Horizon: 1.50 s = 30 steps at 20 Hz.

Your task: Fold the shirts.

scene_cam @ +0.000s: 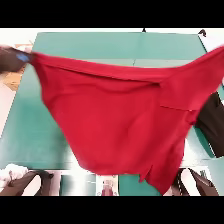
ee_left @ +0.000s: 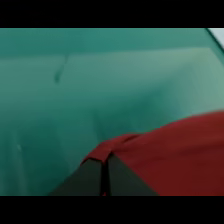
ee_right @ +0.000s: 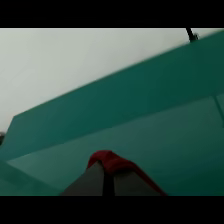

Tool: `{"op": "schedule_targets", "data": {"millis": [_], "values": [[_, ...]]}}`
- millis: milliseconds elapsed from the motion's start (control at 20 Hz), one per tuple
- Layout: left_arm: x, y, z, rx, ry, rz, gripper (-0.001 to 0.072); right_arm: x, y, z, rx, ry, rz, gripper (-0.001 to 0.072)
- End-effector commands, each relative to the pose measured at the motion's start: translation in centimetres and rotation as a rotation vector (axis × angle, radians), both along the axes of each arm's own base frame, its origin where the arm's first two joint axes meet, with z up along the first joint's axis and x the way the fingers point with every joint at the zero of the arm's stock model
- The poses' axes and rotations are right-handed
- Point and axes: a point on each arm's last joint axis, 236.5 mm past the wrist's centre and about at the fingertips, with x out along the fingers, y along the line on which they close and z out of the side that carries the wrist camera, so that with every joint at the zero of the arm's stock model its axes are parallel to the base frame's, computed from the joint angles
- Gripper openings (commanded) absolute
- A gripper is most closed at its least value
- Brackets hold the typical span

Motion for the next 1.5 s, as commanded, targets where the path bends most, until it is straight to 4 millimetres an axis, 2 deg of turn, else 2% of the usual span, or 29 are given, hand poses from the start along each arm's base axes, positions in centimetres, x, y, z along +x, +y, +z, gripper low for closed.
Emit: {"op": "schedule_targets", "data": {"millis": [0,50,150,250,350,500,600,750,850,900,1050,1200,1300,1450], "values": [[4.7,-1.5,-13.2,-0.037,0.189,0.041,0.0024,3.9,-2.9,-14.0,0.134,0.19,-0.051,0.0016],[6.5,-1.8,-15.8,-0.039,0.226,0.063,0.0024,5.3,-3.1,-16.6,0.171,0.225,-0.038,0.0017],[9.4,-2.5,-18.8,-0.035,0.266,0.075,0.0023,8.6,-3.3,-20.4,0.248,0.265,-0.01,0.0017],[12.5,-2.4,-19.5,-0.053,0.279,0.089,0.0024,12.3,-3.9,-23.1,0.282,0.302,0.017,0.0017],[15.1,-2.1,-19.0,-0.065,0.262,0.106,0.0023,15.4,-3.9,-23.9,0.313,0.306,0.077,0.0017],[17.9,-1.3,-17.3,-0.084,0.218,0.145,0.0023,19.0,-4.2,-23.0,0.351,0.279,0.12,0.0017],[19.3,-0.9,-15.4,-0.089,0.168,0.165,0.0023,20.9,-4.5,-21.1,0.332,0.232,0.131,0.0016],[20.9,-0.2,-12.5,-0.092,0.086,0.198,0.0024,22.5,-5.1,-17.4,0.273,0.155,0.142,0.0017],[21.1,-0.1,-12.0,-0.092,0.073,0.201,0.0023,22.7,-5.4,-16.9,0.242,0.149,0.139,0.0017],[21.0,-0.2,-12.4,-0.085,0.084,0.192,0.0024,22.5,-5.5,-17.5,0.235,0.175,0.137,0.0017],[19.9,-1.1,-15.1,-0.056,0.162,0.132,0.0023,20.9,-5.2,-21.0,0.152,0.318,0.157,0.0016],[16.7,-1.6,-19.8,0.039,0.333,0.036,0.0024,17.6,-5.9,-25.0,0.059,0.507,0.198,0.0015],[14.3,-0.4,-22.5,0.144,0.452,0.014,0.0023,14.9,-6.9,-27.4,0.006,0.644,0.212,0.0014],[10.8,0.9,-25.1,0.248,0.593,-0.028,0.0023,11.3,-8.3,-30.2,-0.081,0.814,0.229,0.0014]]}}
